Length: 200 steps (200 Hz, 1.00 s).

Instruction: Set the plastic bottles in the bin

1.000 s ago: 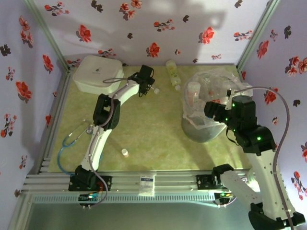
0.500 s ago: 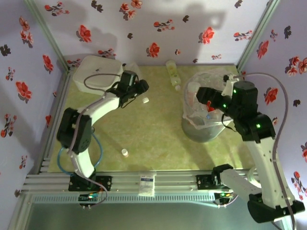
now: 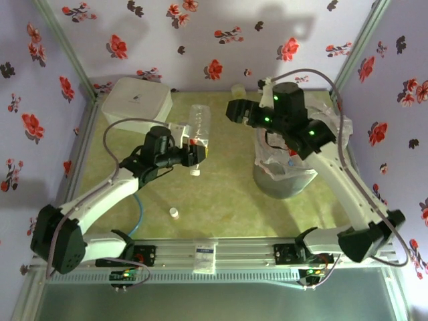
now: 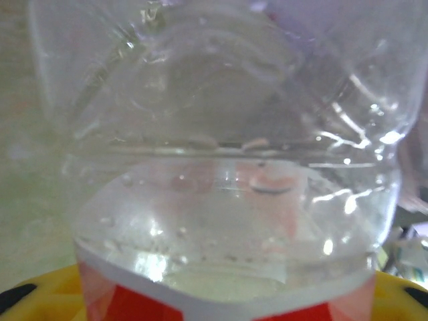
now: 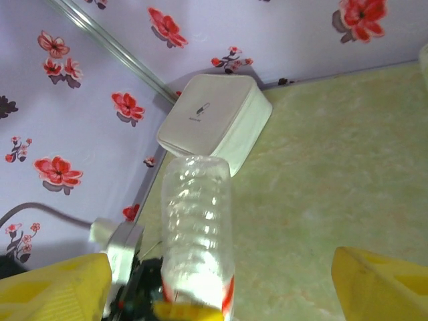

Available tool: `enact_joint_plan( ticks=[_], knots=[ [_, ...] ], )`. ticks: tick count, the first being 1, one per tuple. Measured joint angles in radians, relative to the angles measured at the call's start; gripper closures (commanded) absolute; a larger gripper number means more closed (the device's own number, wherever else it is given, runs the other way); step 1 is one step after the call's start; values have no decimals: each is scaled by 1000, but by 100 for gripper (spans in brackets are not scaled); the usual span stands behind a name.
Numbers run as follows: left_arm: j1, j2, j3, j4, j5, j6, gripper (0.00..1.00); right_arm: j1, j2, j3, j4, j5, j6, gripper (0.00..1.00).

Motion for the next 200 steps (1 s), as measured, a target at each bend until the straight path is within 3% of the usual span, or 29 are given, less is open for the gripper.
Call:
enact_joint_plan(
  ticks=[75, 142, 151, 200],
  knots=[
    [-67, -20, -3, 0, 90, 72, 100, 84, 182, 10, 101, -80, 55, 7],
    [-86, 9, 11, -12, 80, 73, 99, 96, 195, -15, 106, -47, 63, 40],
    [-91, 11, 13, -11, 77, 73, 93, 97, 186, -21, 106, -39, 63, 41],
    [-103, 22, 15, 25, 69, 74, 29, 97, 175, -1, 65, -5, 31, 50]
  ],
)
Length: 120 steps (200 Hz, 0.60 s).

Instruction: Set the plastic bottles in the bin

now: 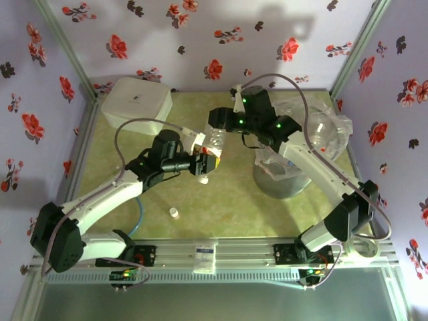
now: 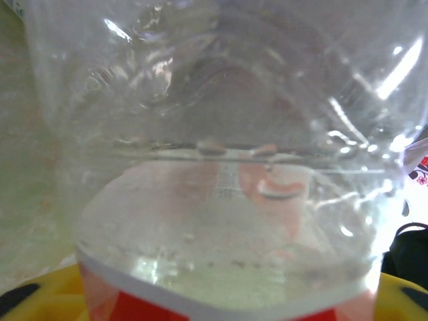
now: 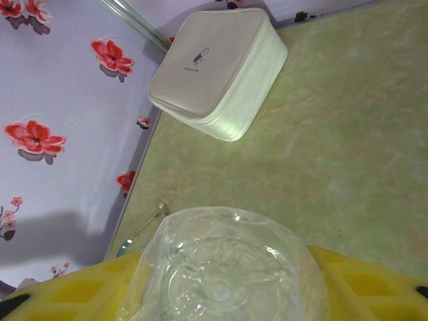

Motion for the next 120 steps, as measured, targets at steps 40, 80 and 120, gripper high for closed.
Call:
enact_joint_plan(
  ticks=[40, 80, 120],
  knots=[
    [-3, -53, -2, 8, -75, -3, 0, -22, -4, 200, -117, 26, -117, 52],
    [4, -174, -62, 11, -179, -6, 0, -185, -116, 315, -180, 69, -200, 55],
    [31, -170, -109, 15, -229, -22, 0, -384, -260, 456, -328, 179, -302, 56]
  ],
)
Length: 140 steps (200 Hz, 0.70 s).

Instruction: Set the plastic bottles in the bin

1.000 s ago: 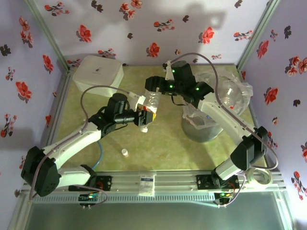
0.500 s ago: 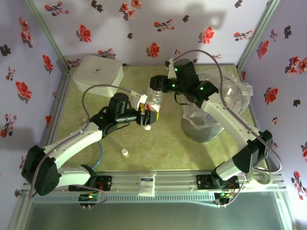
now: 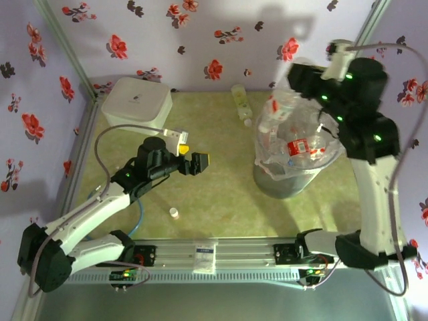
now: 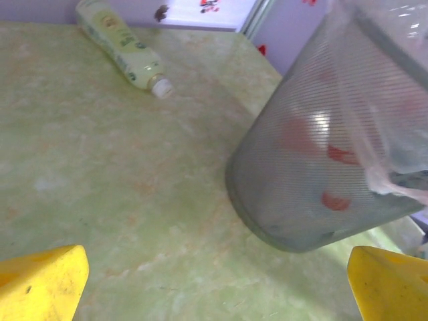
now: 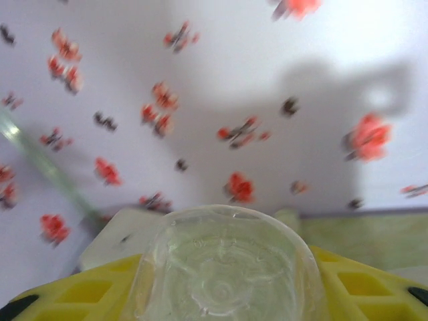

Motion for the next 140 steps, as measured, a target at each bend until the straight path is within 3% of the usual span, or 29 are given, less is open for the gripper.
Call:
enact_joint_plan(
  ticks=[57, 140],
  knots=[
    [4, 126, -4, 39, -6, -41, 0, -62, -132, -23, -157, 254, -134, 56],
    [8, 115, -4, 44, -3, -45, 0, -79, -156, -380, -213, 298, -135, 55]
  ],
)
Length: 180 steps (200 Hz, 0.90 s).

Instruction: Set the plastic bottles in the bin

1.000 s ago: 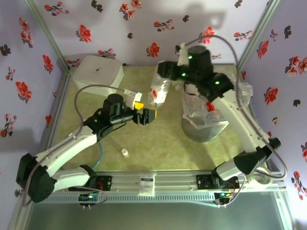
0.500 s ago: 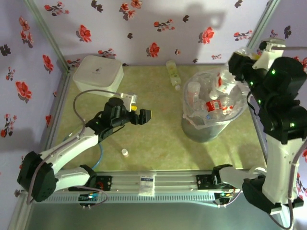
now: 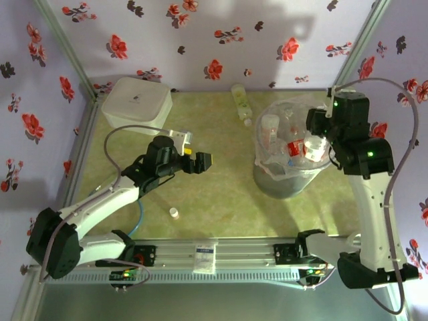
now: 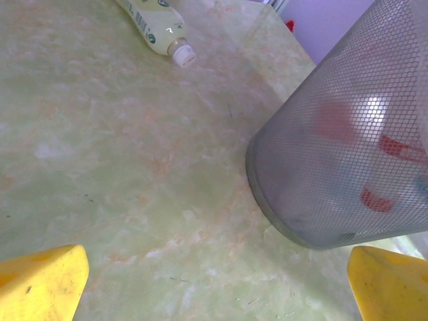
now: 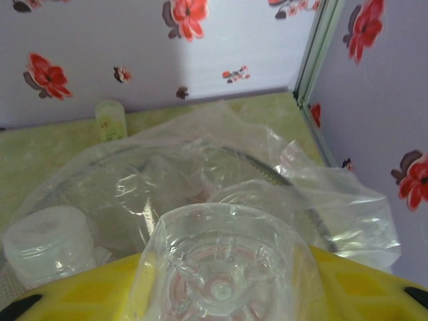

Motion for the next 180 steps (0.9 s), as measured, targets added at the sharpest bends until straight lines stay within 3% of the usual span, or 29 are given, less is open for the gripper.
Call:
enact_joint_plan(
  ticks=[114, 154, 180],
  knots=[
    [3, 0, -6, 8, 0, -14, 0, -26, -34, -268, 200, -111, 87, 49],
    [5, 0, -16, 7, 0, -14, 0, -26, -14, -221, 139, -145, 95, 20],
    [10, 1, -16, 8, 0, -14, 0, -26, -1, -102, 46, -163, 101, 14]
  ],
)
